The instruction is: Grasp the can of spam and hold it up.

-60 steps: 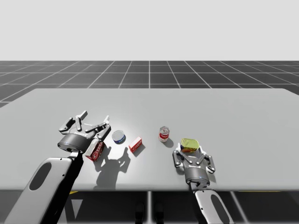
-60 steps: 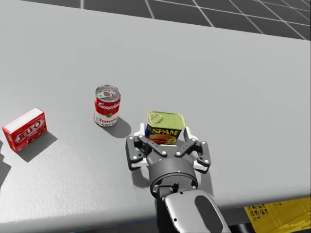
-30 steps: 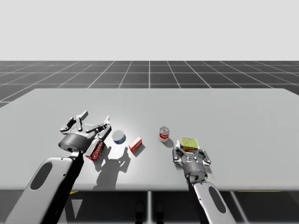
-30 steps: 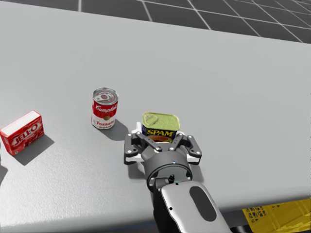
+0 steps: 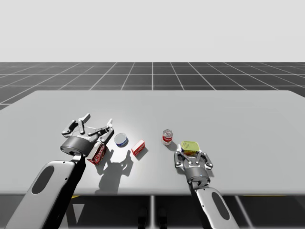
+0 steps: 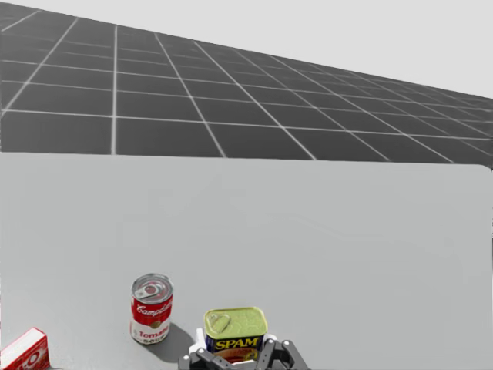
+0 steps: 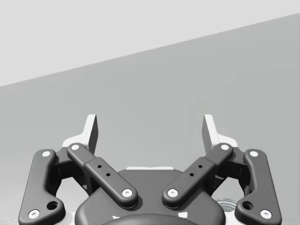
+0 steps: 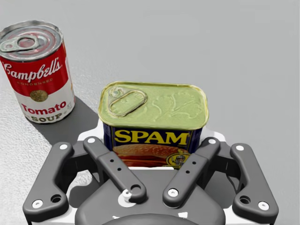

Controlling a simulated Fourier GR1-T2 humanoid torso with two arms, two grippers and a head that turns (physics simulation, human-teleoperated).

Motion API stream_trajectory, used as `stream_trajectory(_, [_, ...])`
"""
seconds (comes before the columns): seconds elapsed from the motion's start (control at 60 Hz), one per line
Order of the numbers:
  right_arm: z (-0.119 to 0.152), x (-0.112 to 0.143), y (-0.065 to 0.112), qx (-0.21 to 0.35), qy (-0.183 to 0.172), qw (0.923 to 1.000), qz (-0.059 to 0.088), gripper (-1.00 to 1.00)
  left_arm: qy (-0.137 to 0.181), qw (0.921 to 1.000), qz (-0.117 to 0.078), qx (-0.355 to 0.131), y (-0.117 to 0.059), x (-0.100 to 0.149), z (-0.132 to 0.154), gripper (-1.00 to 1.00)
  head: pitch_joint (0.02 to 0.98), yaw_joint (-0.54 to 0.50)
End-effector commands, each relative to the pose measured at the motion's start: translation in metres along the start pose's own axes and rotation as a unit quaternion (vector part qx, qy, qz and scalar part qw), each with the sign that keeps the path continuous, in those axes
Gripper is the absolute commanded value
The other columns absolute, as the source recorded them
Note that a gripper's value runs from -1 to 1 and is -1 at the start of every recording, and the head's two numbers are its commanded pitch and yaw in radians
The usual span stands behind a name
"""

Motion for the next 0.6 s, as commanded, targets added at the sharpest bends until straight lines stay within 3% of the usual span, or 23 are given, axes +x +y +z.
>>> stream_trajectory(0.017, [-0.001, -0.006, -0.005, -0.046, 0.010, 0.9989, -0.009, 1.00, 0.002, 1.0000, 0.000, 0.000, 0.000, -0.001, 0.000, -1.00, 0.452, -0.36])
stream_trajectory(0.367, [0.000, 0.006, -0.011, -0.049, -0.021, 0.9985, -0.011, 1.00, 0.001, 1.0000, 0.003, 0.002, 0.002, -0.001, 0.000, -1.00, 0.423, -0.37])
stream_trajectory(0.6, [0.007, 0.051, -0.018, -0.046, -0.076, 0.9960, -0.011, 1.00, 0.000, 1.0000, 0.005, 0.003, 0.003, -0.001, 0.000, -1.00, 0.420, -0.38])
